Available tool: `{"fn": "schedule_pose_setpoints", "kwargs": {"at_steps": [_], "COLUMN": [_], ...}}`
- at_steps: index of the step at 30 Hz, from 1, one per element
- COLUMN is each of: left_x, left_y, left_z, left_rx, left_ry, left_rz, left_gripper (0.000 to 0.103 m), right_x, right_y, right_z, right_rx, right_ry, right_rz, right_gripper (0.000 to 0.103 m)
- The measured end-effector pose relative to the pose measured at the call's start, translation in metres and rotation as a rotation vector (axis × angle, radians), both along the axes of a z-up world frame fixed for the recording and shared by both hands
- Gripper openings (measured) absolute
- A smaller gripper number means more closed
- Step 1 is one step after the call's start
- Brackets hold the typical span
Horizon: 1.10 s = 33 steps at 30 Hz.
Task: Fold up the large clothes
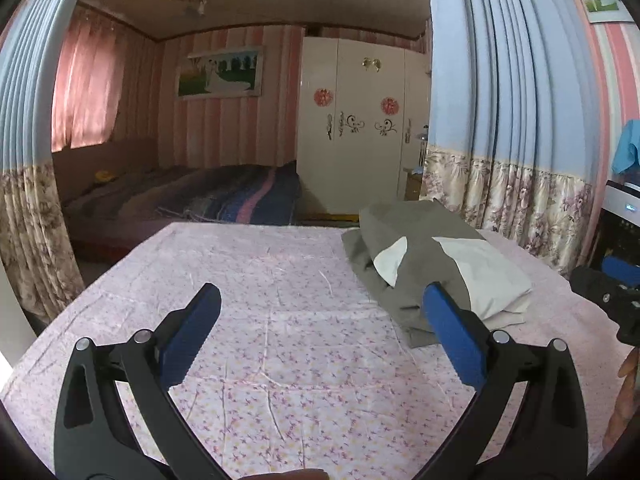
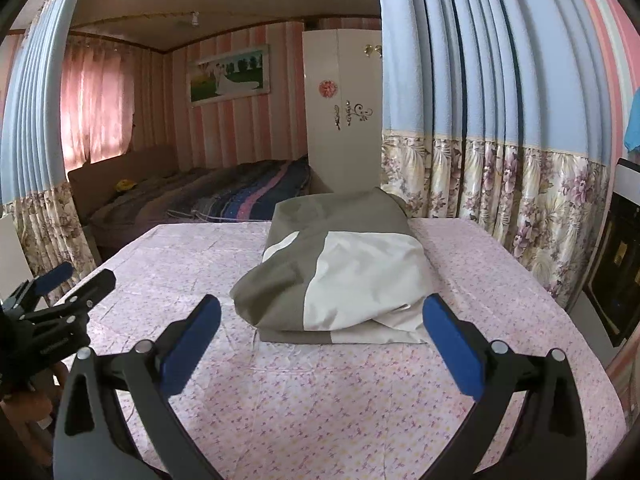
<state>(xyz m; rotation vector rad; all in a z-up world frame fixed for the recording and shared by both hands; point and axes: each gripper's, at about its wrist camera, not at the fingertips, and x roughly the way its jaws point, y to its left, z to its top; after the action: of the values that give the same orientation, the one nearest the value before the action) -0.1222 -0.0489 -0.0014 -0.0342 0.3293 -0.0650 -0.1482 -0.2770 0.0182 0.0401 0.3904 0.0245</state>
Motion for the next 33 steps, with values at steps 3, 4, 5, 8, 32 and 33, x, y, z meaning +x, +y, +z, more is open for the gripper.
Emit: {"fn": "schedule_pose_setpoints", "kwargs": {"at_steps": [3,4,5,8,32,33], "left_x": [0.002,0.003,0.004,0.002,0.001,0.001], "left_y": [0.001,0.002,0.003,0.004,0.003,0.002], "left_z": [-0.003,-0.004,-0.004,-0.003,-0.012,-0.012], "left_rx": [-0.008,-0.014,-0.017,-0.012,-0.017,-0.013], "left_ry": [0.024,0.040,0.043,0.036,0.061,0.062], "left_rz": [0.002,0.010,0.016,0.032,0.019,0.021], "left_gripper": [0.100,0.100,0.100,0.100,0.100,0.100], "right_x": [-0.002,-0.002,-0.002,-0.002,-0.005,-0.003], "right_y": [0.001,0.000,-0.001,-0.003,-0.004,-0.005], "right_z": [-0.001,-0.002,-0.003,-0.003,-0.007,-0.008], "right_rx": [-0.005,0.002,0.008,0.011,0.010,0.012], "right_ry": [0.003,0.005,0.008,0.008,0.024,0.026], "right_rz": [0.002,0.003,0.001,-0.006,-0.024,-0.025], "right_gripper": [0.101,0.101,0.101,0.101,0.101,0.101]}}
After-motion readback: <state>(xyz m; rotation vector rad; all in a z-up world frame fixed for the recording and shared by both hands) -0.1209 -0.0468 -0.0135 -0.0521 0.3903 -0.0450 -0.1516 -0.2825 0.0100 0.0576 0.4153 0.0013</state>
